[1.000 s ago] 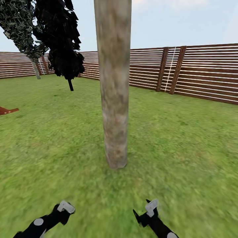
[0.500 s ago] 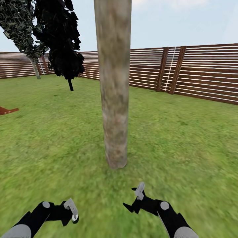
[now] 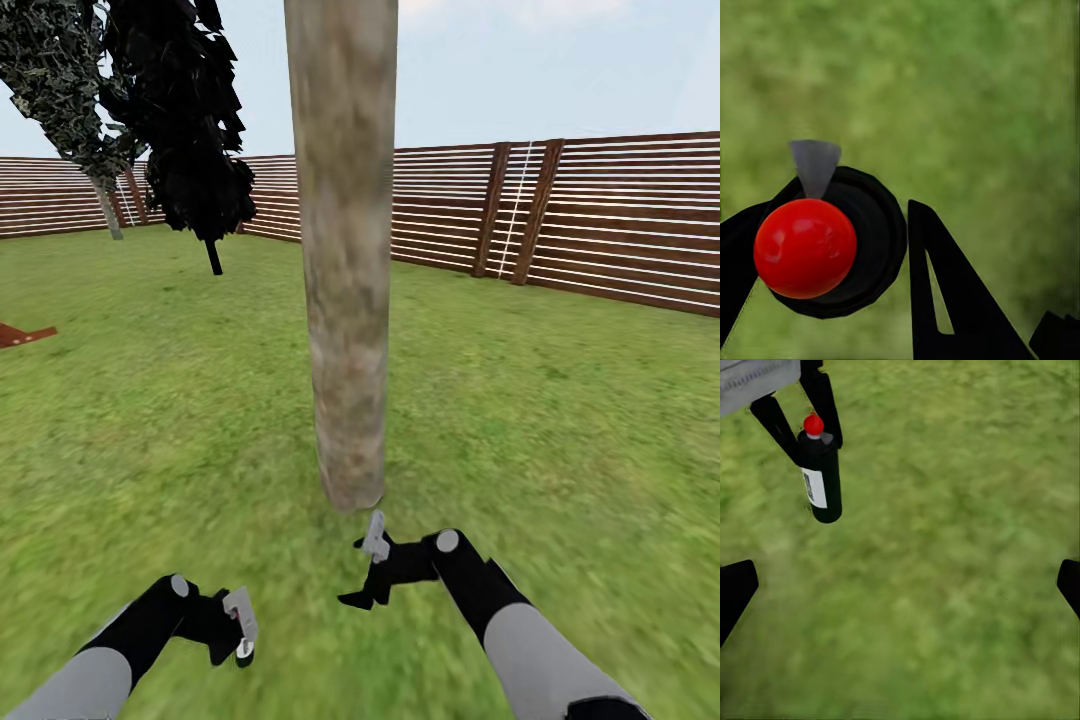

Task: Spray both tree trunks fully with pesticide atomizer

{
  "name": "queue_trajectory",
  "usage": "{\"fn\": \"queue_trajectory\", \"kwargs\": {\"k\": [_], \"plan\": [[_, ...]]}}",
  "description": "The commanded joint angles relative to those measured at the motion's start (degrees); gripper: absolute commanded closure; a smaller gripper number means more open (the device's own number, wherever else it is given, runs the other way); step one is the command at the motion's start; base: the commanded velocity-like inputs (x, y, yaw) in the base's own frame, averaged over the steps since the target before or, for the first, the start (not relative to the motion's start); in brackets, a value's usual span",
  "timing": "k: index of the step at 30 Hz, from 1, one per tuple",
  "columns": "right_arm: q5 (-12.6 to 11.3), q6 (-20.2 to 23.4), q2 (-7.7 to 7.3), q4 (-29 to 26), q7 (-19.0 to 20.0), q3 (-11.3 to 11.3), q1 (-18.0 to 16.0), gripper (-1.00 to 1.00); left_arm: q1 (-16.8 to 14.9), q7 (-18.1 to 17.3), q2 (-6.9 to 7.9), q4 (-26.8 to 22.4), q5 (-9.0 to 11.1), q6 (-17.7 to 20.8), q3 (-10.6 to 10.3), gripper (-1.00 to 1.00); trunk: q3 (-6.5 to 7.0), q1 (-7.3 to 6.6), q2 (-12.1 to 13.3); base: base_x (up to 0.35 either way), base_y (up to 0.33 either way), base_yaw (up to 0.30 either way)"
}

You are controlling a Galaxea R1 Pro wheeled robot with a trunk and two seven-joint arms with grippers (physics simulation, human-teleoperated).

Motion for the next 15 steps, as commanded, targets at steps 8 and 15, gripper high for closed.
{"fn": "queue_trajectory", "kwargs": {"k": [8, 15], "plan": [[0.1, 0.0, -0.07, 0.0, 0.7, 0.0, -0.2, 1.00, -0.1, -2.7, -0.68, -2.3, -0.2, 0.0, -0.1, 1.00, 0.00, 0.00, 0.0, 0.000, 0.000, 0.000], [1.2, 0.0, -0.07, 0.0, 0.8, 0.0, -0.3, 1.00, -1.4, -3.0, -2.57, -2.5, -0.2, 0.0, -0.1, 1.00, 0.00, 0.00, 0.0, 0.000, 0.000, 0.000]]}}
